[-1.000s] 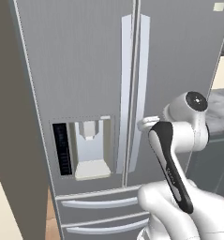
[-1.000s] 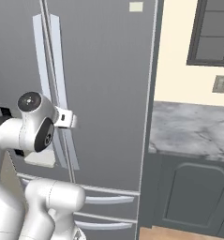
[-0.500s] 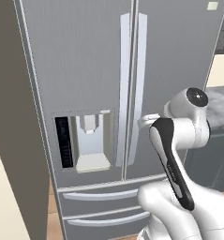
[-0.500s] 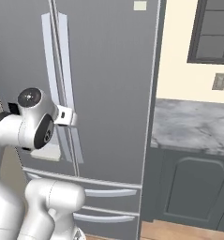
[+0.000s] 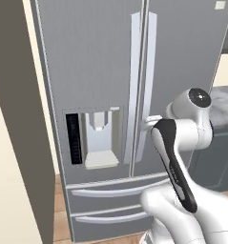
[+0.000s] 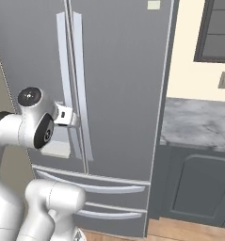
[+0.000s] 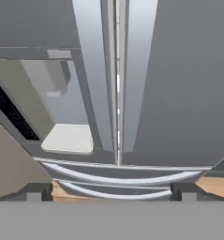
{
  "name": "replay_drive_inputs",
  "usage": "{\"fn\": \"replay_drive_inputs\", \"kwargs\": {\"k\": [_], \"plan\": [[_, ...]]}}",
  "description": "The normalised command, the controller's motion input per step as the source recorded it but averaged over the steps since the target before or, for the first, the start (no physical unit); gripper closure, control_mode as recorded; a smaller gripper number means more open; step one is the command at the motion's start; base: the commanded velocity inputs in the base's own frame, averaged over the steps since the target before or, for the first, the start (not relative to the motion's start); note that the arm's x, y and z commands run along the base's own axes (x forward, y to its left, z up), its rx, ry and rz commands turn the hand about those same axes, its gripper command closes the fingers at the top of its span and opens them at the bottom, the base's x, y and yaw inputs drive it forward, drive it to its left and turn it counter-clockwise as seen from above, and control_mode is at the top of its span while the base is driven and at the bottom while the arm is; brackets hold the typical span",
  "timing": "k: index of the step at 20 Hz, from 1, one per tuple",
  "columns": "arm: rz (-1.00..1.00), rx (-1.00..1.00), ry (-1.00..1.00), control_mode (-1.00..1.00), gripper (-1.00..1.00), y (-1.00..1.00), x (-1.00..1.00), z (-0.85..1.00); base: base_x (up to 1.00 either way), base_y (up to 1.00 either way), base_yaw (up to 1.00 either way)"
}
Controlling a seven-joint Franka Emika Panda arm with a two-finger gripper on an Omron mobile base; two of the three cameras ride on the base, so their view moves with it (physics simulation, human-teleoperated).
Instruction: Take the cake and cupcake from the fridge and place them on the empty tray on the dining counter.
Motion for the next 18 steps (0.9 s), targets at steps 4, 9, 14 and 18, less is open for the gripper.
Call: {"fn": "replay_drive_inputs", "kwargs": {"k": [4,9,14,18], "plan": [[0.0,0.0,0.0,1.0,-1.0,0.0,0.0,0.0,-0.49,0.0,0.0],[0.0,0.0,0.0,1.0,-1.0,0.0,0.0,0.0,-0.42,0.0,0.0],[0.0,0.01,-0.08,-1.0,-1.0,0.0,0.05,0.0,-0.1,0.0,0.0],[0.0,0.07,-0.24,-1.0,-1.0,-0.02,0.51,0.0,0.0,0.0,0.0]]}}
